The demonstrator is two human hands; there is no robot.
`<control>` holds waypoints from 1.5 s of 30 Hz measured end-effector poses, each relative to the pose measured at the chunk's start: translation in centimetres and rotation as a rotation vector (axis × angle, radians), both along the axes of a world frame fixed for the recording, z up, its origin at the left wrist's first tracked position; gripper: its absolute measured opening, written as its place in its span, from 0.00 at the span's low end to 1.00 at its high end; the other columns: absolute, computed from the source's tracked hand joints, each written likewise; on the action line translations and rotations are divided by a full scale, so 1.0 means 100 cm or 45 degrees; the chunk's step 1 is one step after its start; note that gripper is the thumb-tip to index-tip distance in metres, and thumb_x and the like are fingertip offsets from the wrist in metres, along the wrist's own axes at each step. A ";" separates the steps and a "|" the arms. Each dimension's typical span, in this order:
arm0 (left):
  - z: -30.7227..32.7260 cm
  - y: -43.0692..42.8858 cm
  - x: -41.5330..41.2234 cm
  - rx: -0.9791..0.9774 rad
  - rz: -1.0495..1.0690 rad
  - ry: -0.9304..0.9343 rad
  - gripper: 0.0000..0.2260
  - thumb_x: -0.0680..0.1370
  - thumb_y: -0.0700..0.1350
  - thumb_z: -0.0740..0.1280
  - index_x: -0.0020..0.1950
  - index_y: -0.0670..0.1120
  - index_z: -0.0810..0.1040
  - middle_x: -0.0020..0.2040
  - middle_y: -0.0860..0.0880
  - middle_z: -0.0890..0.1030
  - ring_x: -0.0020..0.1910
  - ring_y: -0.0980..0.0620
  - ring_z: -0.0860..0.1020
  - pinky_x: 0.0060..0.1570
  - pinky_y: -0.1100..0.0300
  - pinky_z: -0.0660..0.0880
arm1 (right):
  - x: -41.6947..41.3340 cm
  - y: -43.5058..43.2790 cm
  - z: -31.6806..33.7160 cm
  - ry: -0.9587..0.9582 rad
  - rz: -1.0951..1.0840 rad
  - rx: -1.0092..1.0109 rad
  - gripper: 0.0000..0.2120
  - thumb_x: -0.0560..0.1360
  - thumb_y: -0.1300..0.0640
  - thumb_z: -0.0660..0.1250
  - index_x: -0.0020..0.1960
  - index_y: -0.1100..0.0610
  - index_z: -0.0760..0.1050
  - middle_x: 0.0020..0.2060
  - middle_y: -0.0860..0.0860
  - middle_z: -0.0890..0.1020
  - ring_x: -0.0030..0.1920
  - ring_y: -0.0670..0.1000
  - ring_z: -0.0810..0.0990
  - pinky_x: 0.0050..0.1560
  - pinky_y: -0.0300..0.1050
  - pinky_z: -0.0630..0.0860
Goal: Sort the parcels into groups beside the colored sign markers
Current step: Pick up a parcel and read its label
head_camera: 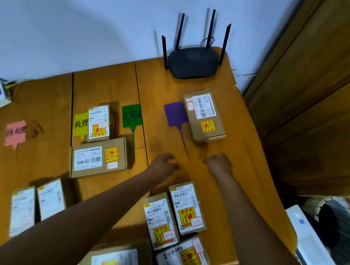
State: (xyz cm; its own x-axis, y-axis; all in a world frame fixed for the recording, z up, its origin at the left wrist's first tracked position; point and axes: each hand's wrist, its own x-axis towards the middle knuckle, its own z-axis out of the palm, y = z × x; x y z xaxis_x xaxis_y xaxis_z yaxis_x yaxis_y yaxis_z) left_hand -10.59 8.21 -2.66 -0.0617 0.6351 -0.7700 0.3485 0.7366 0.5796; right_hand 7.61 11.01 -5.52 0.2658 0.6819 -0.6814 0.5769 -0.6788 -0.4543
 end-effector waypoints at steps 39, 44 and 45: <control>0.364 -0.132 -0.202 1.227 0.494 -0.175 0.19 0.78 0.33 0.61 0.63 0.50 0.79 0.63 0.51 0.81 0.59 0.49 0.78 0.56 0.49 0.76 | -0.243 -0.118 0.393 0.658 0.206 1.130 0.12 0.77 0.52 0.63 0.58 0.46 0.78 0.53 0.49 0.84 0.48 0.51 0.85 0.52 0.52 0.83; 0.407 -0.195 -0.256 1.499 0.520 -0.076 0.17 0.79 0.34 0.63 0.61 0.54 0.77 0.63 0.54 0.79 0.59 0.51 0.76 0.50 0.57 0.78 | -0.301 -0.166 0.423 0.912 0.333 1.201 0.15 0.81 0.57 0.61 0.66 0.43 0.72 0.55 0.50 0.84 0.49 0.48 0.85 0.38 0.42 0.80; 0.411 -0.205 -0.266 1.531 0.528 -0.059 0.17 0.79 0.34 0.63 0.60 0.55 0.76 0.60 0.55 0.78 0.57 0.53 0.77 0.46 0.61 0.77 | -0.309 -0.175 0.422 0.961 0.358 1.192 0.17 0.82 0.58 0.61 0.68 0.44 0.71 0.56 0.49 0.84 0.49 0.47 0.85 0.39 0.42 0.80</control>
State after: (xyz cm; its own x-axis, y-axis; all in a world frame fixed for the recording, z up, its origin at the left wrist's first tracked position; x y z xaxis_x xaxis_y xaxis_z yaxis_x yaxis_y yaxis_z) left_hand -37.15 -12.34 38.48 -0.4108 0.8712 0.2690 0.1803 -0.2115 0.9606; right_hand -23.30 -6.45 36.70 -0.2166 0.9594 0.1809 0.0324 0.1922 -0.9808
